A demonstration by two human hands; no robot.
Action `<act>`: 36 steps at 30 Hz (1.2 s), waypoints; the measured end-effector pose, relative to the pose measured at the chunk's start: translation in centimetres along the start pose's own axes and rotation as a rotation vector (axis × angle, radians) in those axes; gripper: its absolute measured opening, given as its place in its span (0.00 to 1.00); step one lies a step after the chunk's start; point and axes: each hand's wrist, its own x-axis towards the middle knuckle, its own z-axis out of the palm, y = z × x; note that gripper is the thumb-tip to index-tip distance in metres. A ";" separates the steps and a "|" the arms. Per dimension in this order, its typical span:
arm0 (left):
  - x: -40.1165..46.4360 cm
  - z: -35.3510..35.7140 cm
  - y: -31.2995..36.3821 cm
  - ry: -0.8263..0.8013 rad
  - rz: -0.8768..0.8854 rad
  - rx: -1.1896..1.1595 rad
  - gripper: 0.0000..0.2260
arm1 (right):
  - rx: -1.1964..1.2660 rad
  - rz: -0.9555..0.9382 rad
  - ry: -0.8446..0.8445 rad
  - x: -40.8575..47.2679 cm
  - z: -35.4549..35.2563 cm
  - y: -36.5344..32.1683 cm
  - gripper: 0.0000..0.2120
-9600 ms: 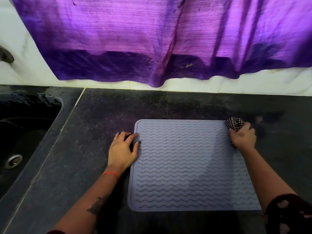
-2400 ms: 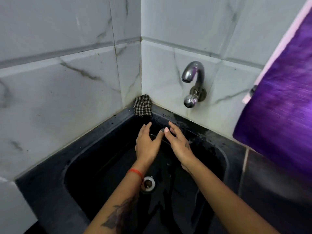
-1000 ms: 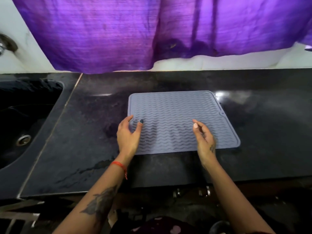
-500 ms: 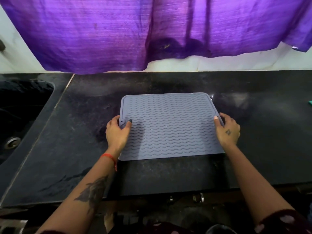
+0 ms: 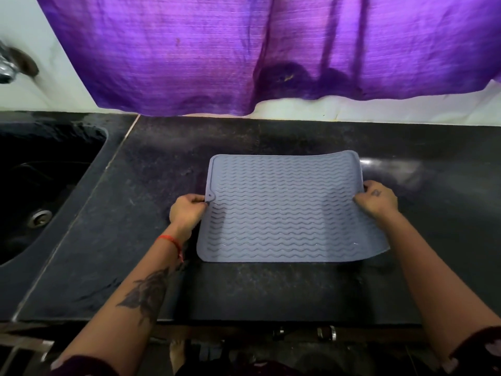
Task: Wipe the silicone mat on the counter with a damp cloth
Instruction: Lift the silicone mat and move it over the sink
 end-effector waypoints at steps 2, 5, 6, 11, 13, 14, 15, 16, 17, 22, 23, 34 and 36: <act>0.6 -0.3 -0.4 -0.039 -0.003 -0.017 0.08 | 0.100 -0.034 -0.054 -0.4 0.0 -2.3 0.16; 1.3 -0.9 -1.0 -0.092 -0.014 -0.106 0.07 | 0.398 -0.104 -0.194 -1.7 0.9 -6.3 0.18; 1.4 -1.0 -1.0 -0.110 -0.011 -0.134 0.07 | 0.443 -0.132 -0.237 -2.2 1.4 -7.8 0.20; 1.3 -1.1 -0.9 -0.176 0.010 -0.256 0.08 | 0.547 -0.253 -0.316 -4.6 5.7 -13.5 0.27; 1.5 -1.2 -1.1 -0.192 0.004 -0.270 0.08 | 0.540 -0.308 -0.323 -5.6 7.6 -14.9 0.26; 1.6 -1.2 -1.2 -0.195 0.001 -0.269 0.08 | 0.521 -0.329 -0.327 -6.1 8.6 -15.5 0.26; 1.8 -1.2 -1.4 -0.196 -0.001 -0.267 0.08 | 0.502 -0.346 -0.335 -6.5 9.6 -16.1 0.26; 2.0 -1.2 -1.4 -0.195 -0.002 -0.264 0.09 | 0.481 -0.361 -0.340 -6.9 10.5 -16.6 0.26; 2.0 -1.2 -1.5 -0.197 -0.005 -0.264 0.09 | 0.453 -0.373 -0.340 -7.1 11.4 -17.0 0.26; 2.3 -1.0 -1.7 -0.203 0.000 -0.295 0.09 | 0.271 -0.424 -0.276 -8.3 15.1 -18.7 0.27; 2.4 -1.0 -1.7 -0.203 -0.002 -0.304 0.09 | 0.242 -0.431 -0.259 -8.4 15.8 -18.8 0.27; 3.5 -0.5 -1.4 -0.155 -0.050 -0.255 0.05 | 0.453 -0.333 -0.496 -8.9 16.6 -18.9 0.25; 3.6 -0.6 -0.9 -0.173 -0.051 -0.209 0.07 | 0.609 -0.298 -0.531 -8.7 14.9 -18.1 0.23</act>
